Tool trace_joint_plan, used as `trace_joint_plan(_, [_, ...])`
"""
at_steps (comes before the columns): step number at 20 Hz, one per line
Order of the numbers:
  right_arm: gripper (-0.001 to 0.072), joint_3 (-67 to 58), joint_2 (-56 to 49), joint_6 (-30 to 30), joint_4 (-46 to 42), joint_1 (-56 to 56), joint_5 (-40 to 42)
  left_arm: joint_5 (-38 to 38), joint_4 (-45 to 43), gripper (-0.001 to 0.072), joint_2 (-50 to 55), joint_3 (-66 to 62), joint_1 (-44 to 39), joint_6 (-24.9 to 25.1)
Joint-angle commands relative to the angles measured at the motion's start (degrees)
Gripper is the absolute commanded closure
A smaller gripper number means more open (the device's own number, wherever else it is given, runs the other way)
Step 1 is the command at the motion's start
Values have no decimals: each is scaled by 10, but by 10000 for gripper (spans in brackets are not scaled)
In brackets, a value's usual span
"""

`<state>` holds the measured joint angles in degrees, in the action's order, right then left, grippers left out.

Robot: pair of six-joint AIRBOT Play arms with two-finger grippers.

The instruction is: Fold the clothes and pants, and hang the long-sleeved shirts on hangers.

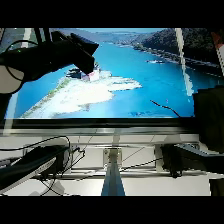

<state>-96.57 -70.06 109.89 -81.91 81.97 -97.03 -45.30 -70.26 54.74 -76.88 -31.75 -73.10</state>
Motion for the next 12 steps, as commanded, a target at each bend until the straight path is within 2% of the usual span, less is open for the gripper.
trace_joint_plan(1, [637, 1, -1, -28, 81, 5, 35, 0, 0, 691, 0, 0, 1, 0])
trace_joint_plan(2, [686, 1, -2, -33, 107, -2, 40, 0, 0, 691, 0, 0, 1, 0])
trace_joint_plan(6, [688, 2, -13, -83, 226, -106, 40, 0, 0, 691, 0, 0, 1, 0])
trace_joint_plan(9, [688, 2, -13, -135, 195, -273, 56, 0, 0, 691, 0, 0, 1, 0])
trace_joint_plan(12, [688, 2, -13, -218, 86, -482, 117, 0, 0, 691, 0, 0, 1, 0])
